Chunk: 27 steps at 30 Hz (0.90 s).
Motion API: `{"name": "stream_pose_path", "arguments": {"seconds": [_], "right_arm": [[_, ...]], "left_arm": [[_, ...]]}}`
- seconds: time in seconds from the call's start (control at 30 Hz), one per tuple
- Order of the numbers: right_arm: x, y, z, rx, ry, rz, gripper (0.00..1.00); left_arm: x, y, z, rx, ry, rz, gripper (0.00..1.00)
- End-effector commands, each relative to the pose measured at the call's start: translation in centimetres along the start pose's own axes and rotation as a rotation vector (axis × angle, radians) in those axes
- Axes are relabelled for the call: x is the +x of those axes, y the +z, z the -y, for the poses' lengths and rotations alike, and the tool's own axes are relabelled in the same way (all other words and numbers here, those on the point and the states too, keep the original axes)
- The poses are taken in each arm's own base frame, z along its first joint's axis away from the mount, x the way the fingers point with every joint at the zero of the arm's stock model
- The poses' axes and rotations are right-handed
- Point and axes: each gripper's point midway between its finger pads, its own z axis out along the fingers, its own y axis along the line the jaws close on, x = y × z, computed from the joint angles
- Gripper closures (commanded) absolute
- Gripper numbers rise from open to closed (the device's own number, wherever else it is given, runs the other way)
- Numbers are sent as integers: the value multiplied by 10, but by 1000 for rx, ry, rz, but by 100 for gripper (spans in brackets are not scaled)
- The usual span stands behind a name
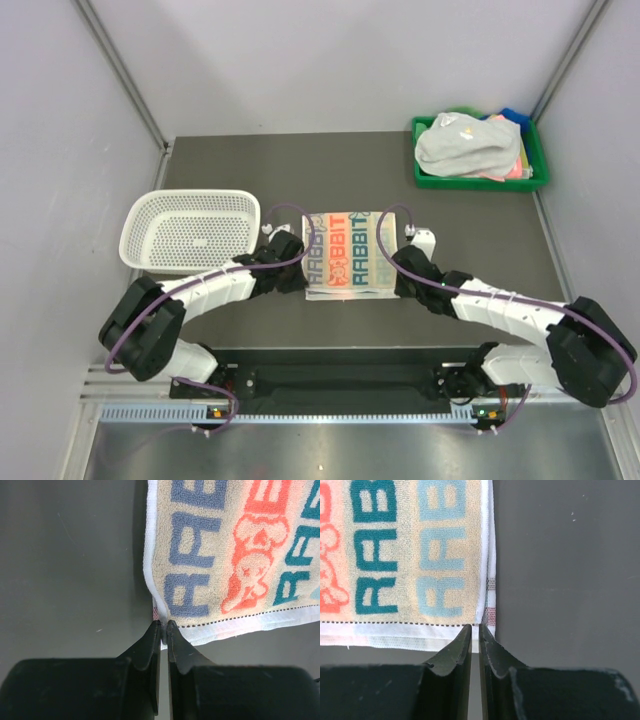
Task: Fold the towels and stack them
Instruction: Fold the towel
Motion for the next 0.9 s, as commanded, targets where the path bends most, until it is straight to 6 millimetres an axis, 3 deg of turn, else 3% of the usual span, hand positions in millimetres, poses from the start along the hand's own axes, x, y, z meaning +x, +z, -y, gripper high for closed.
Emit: {"name": "stream_pose_path", "arguments": {"seconds": [0.0,0.13,0.27,0.87], "right_arm": [[-17,-2,-16,-31,2,43,90],[-16,-2,-16,-32,1,42,92],[-15,0,-17,-36,3,40,80],[-6,11,-20,-27,-11,15,82]], "left_arm": [[-15,-9,15,40,17,46,100],[-14,-8,14,39,17,43,100],[-14,-7,14,38,16,42,100],[-12,-5,12,33,13,40,100]]}}
